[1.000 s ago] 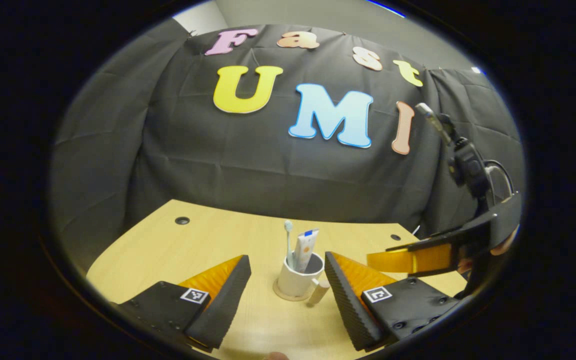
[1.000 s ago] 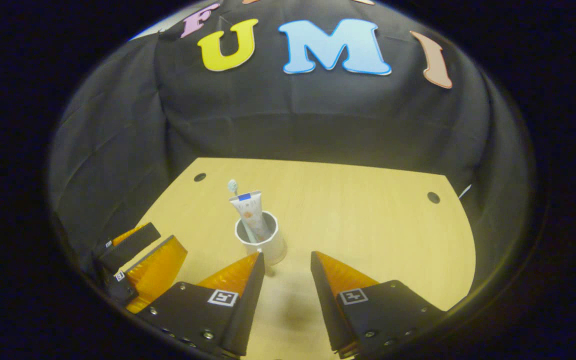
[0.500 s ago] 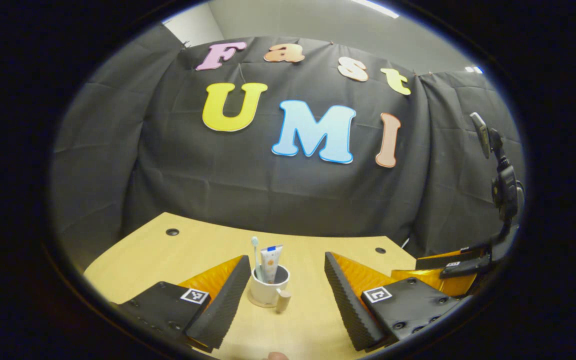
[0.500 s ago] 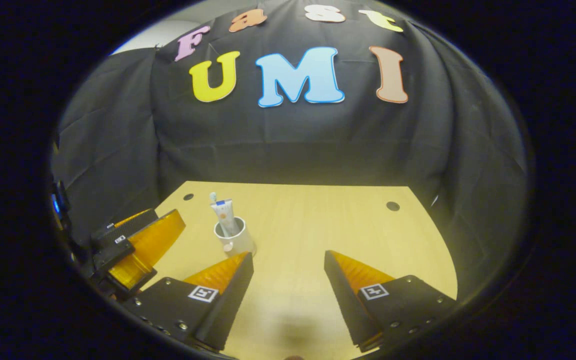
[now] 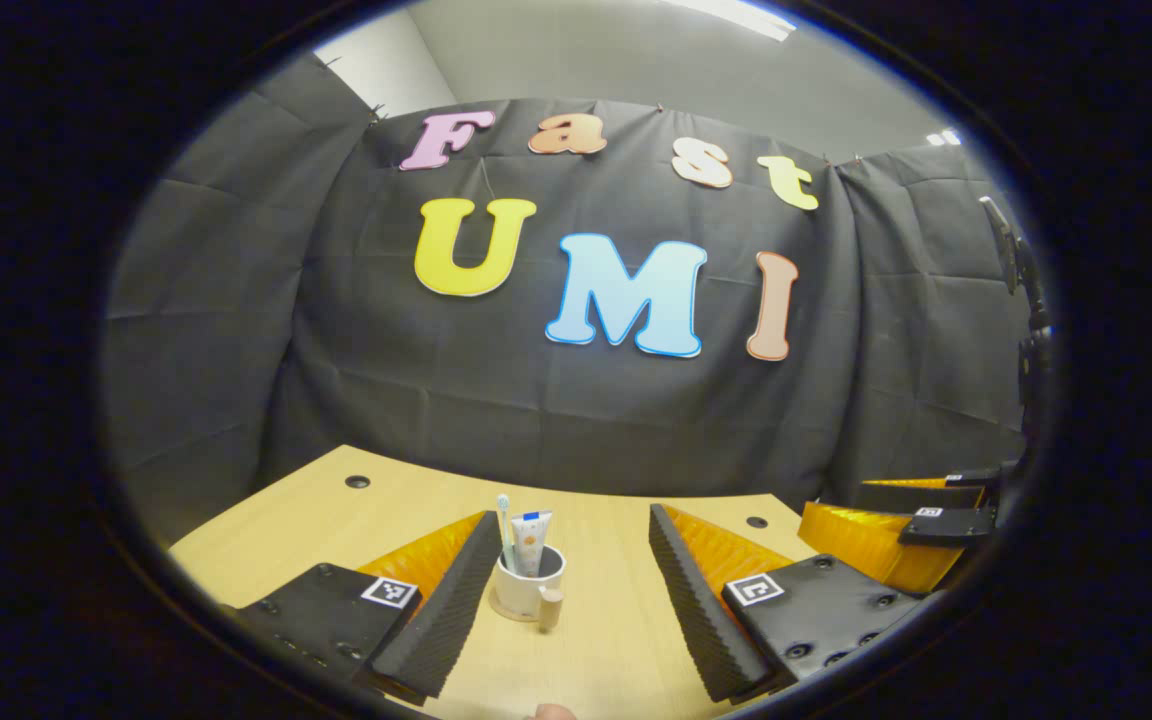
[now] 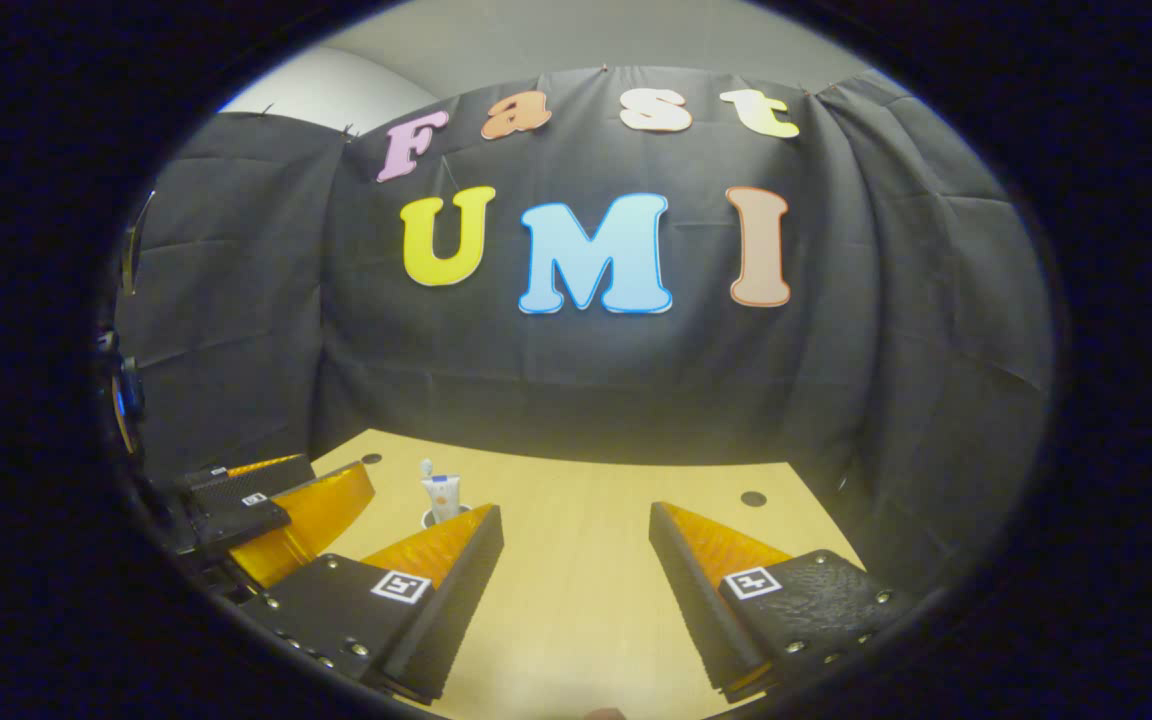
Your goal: Put the toothbrush and toothpaste on the desktop into the cup, then pick up the cup and place it on the coaster on the desktop.
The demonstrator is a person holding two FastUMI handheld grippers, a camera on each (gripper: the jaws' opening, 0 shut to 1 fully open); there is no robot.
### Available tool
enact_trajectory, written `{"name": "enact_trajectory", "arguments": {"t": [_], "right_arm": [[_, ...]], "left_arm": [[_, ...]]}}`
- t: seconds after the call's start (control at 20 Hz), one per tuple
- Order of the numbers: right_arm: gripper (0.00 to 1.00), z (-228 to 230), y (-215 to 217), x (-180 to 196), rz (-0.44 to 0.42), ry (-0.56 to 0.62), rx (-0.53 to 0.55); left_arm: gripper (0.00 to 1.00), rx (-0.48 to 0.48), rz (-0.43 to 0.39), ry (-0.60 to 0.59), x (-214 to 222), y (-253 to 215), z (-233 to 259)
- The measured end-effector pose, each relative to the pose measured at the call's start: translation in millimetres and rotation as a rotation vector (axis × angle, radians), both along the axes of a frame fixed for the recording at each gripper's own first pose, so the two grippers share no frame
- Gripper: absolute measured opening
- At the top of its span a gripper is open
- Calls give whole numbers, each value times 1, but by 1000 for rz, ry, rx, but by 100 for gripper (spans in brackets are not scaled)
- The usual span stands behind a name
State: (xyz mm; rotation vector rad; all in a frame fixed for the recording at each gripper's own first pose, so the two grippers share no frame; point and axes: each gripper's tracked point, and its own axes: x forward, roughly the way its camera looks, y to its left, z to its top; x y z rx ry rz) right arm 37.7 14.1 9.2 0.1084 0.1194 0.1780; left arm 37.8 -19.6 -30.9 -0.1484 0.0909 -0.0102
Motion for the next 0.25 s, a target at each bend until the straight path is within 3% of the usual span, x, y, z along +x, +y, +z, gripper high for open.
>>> {"name": "enact_trajectory", "arguments": {"t": [0.25], "right_arm": [[91, 24, -2, 4, -43, -106, -55]], "left_arm": [[96, 17, 14, -23, -7, 13, 9]]}}
